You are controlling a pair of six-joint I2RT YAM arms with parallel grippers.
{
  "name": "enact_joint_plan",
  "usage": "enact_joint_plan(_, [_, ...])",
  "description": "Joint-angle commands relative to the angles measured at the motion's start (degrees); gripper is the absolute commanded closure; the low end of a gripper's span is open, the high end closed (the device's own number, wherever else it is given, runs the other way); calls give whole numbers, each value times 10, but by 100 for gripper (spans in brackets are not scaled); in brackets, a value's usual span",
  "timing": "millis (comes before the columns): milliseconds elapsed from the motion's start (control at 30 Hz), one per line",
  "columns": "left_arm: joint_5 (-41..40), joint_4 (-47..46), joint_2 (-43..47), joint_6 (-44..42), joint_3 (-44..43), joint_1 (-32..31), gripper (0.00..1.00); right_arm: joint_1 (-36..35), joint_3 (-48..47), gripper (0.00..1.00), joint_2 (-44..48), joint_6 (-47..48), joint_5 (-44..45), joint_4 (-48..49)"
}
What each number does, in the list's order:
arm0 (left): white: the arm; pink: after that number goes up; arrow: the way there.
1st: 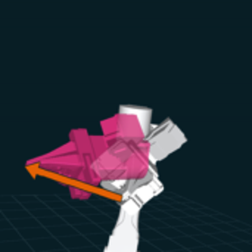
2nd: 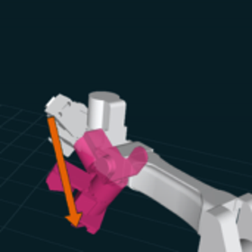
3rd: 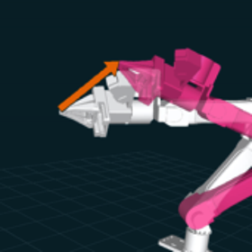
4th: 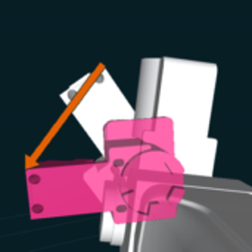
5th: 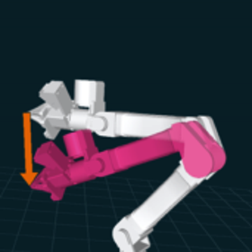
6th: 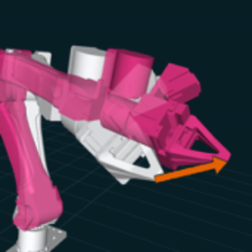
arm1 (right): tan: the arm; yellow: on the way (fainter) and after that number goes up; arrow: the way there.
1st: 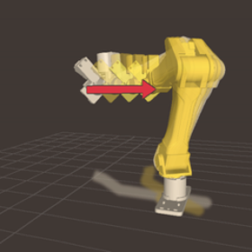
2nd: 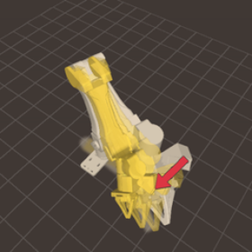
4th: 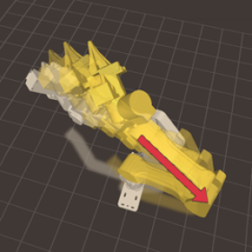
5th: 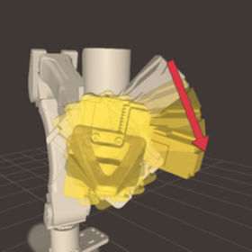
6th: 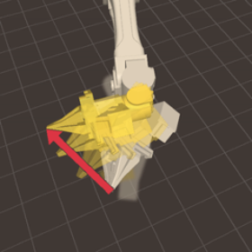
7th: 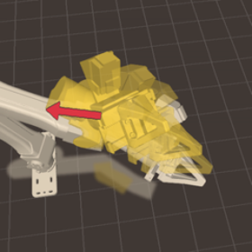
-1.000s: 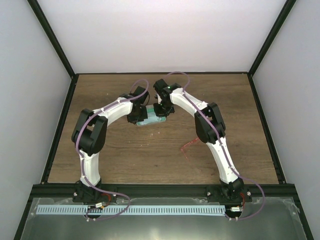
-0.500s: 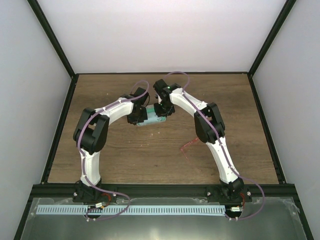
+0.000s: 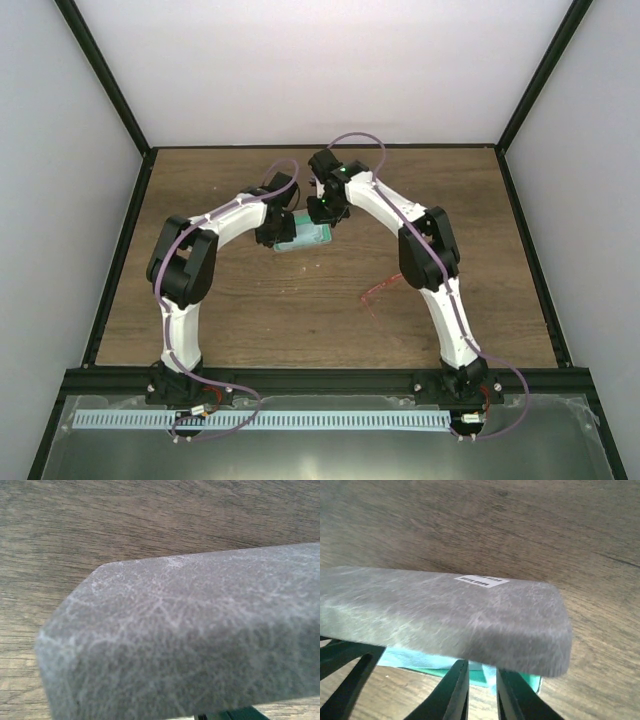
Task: Organize the sunglasses
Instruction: Place the glasses cleaning cloth in the sunglasses case, then adjust the glasses cleaning cloth in the sunglasses case.
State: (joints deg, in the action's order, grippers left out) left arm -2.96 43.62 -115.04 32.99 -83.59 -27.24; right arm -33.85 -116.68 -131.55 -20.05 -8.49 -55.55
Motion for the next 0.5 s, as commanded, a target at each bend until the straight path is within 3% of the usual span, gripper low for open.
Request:
enact_joint_plan(0, [-2, 13, 13, -2, -17, 4, 69, -3, 22, 87, 34, -7, -36, 22])
enact_joint_plan(133, [9, 13, 29, -3, -18, 4, 76, -4, 44, 94, 27, -16, -91, 40])
enact_joint_plan(300, [35, -3, 37, -6, -11, 4, 96, -6, 46, 98, 10, -20, -114, 52])
enact_joint_plan(467, [62, -18, 15, -7, -20, 4, 96, -7, 34, 99, -13, -25, -127, 55])
